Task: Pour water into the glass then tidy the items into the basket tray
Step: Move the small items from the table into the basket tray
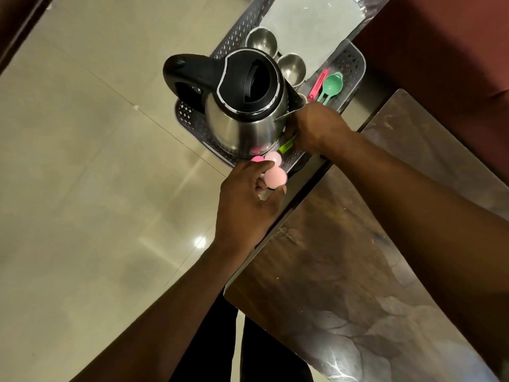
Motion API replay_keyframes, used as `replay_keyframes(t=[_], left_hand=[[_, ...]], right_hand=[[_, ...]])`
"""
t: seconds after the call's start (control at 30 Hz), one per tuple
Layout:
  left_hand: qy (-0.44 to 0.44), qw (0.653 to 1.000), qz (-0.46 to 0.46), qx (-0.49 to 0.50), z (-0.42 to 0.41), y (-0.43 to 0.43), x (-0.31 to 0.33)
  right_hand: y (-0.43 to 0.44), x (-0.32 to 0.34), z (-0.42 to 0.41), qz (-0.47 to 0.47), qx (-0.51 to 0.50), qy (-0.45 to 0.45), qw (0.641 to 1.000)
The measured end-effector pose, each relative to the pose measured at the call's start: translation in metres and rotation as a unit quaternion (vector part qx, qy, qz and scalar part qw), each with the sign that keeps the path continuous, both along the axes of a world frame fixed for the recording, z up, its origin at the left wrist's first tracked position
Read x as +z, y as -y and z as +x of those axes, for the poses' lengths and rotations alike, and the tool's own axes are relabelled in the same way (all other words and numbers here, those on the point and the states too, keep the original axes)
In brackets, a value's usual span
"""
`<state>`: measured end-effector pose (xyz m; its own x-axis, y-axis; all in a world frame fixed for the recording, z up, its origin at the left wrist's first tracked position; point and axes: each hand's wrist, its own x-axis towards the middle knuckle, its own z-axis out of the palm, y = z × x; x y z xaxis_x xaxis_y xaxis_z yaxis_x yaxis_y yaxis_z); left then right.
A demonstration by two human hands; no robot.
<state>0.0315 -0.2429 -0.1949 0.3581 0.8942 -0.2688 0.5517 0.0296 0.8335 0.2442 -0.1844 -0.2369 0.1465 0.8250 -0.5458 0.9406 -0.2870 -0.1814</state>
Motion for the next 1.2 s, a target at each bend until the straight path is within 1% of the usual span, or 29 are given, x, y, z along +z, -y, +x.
replay_keyframes(t=[0.2, 0.33, 0.4, 0.47, 0.5, 0.57, 0.63, 0.7, 0.8, 0.9, 0.97, 1.0, 1.1, 1.2], left_hand=[[0.0, 1.0, -0.003, 0.001, 0.001, 0.005, -0.004], [0.005, 1.0, -0.013, 0.005, 0.005, 0.009, -0.004], [0.007, 1.0, -0.013, 0.014, 0.007, 0.009, -0.005], [0.016, 1.0, -0.01, 0.023, 0.011, 0.009, -0.003], [0.022, 0.999, -0.008, 0.027, 0.014, 0.009, -0.002], [0.034, 0.999, 0.0, 0.035, 0.021, 0.008, 0.002], [0.035, 0.999, 0.016, 0.035, 0.027, 0.006, 0.006], [0.036, 0.998, 0.031, 0.029, 0.032, 0.005, 0.009], [0.036, 0.998, 0.041, 0.021, 0.037, 0.005, 0.014], [0.06, 0.997, 0.03, 0.028, 0.036, 0.008, 0.016], [0.065, 0.997, 0.016, 0.037, 0.032, 0.01, 0.013], [0.064, 0.997, 0.016, 0.041, 0.029, 0.012, 0.011], [0.055, 0.997, 0.016, 0.044, 0.019, 0.016, 0.002], [0.044, 0.998, 0.007, 0.039, 0.011, 0.02, -0.003]], right_hand=[[-0.003, -0.008, -0.001, -0.013, -0.006, -0.018, 1.0], [0.003, 0.006, 0.008, -0.006, -0.019, -0.028, 0.999], [0.012, 0.02, 0.014, 0.015, -0.043, -0.036, 0.998], [0.027, 0.033, 0.02, 0.062, -0.091, -0.058, 0.992], [0.037, 0.039, 0.022, 0.087, -0.117, -0.081, 0.986], [0.058, 0.051, 0.021, 0.11, -0.179, -0.168, 0.963], [0.076, 0.062, 0.014, 0.091, -0.227, -0.264, 0.933], [0.088, 0.068, 0.005, 0.069, -0.256, -0.332, 0.905], [0.094, 0.068, -0.004, 0.058, -0.302, -0.372, 0.876], [0.092, 0.065, -0.003, 0.053, -0.317, -0.387, 0.864], [0.085, 0.062, 0.002, 0.051, -0.324, -0.375, 0.867], [0.079, 0.06, 0.006, 0.052, -0.324, -0.359, 0.874], [0.057, 0.05, 0.014, 0.044, -0.308, -0.298, 0.903], [0.035, 0.037, 0.016, 0.012, -0.268, -0.25, 0.93]])
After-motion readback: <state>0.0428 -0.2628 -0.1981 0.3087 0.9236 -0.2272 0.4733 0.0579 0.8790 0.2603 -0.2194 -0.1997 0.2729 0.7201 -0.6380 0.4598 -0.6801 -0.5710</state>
